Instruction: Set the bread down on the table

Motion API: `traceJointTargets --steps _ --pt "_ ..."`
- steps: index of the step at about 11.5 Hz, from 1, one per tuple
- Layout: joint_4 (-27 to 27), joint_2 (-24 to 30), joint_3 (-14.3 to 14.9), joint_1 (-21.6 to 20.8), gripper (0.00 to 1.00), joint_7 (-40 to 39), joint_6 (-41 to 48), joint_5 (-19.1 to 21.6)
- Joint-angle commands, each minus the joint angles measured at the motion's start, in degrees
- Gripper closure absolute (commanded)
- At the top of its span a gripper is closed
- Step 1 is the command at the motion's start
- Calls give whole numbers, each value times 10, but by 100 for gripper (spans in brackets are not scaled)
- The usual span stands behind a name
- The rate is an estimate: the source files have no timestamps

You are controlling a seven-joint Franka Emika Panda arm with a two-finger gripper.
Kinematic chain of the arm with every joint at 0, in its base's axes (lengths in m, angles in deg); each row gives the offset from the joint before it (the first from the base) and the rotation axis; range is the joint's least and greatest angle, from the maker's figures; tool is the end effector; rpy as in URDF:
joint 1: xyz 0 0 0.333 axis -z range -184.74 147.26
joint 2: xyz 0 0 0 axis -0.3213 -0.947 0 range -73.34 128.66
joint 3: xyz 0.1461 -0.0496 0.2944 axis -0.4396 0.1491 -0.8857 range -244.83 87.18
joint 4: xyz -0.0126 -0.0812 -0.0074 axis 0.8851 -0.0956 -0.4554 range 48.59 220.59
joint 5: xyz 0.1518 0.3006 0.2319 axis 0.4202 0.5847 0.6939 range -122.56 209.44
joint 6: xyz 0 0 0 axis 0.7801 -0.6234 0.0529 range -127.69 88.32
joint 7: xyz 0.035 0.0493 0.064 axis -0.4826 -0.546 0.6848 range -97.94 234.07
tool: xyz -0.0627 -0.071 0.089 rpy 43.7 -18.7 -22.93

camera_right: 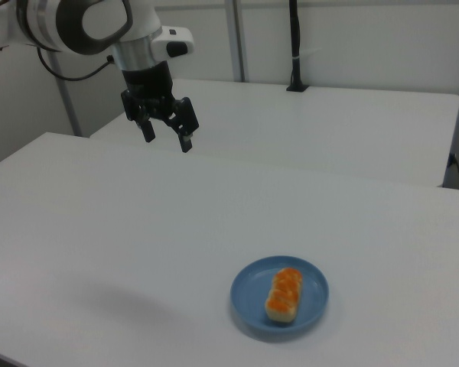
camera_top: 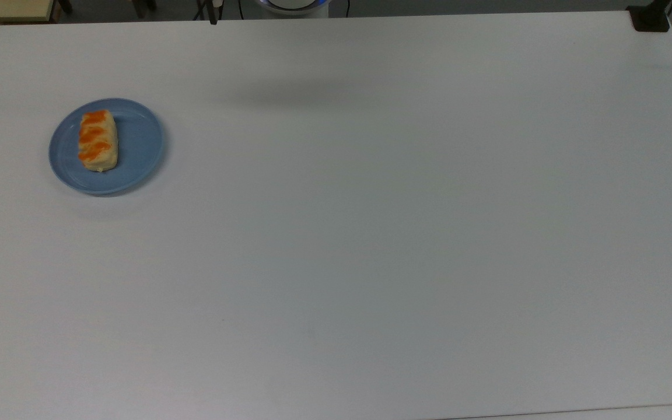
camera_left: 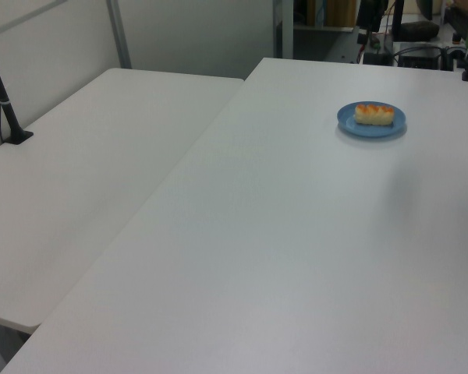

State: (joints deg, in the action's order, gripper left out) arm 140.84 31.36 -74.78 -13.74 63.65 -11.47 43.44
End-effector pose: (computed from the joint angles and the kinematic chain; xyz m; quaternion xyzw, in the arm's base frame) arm 0.5591 -0.0903 0.6148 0.9977 -0.0404 0.0542 0.0041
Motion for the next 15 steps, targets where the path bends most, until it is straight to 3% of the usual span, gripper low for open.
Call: traceJointTargets --steps 1,8,11,13,15 --pt "-11 0 11 2 0 -21 -4 0" --pt "-11 -14 11 15 0 -23 -8 -11" --pt "-7 -19 26 57 0 -153 -6 -31" --pt "5 -32 40 73 0 -165 -11 -32" --pt "61 -34 58 91 0 -230 -80 -33"
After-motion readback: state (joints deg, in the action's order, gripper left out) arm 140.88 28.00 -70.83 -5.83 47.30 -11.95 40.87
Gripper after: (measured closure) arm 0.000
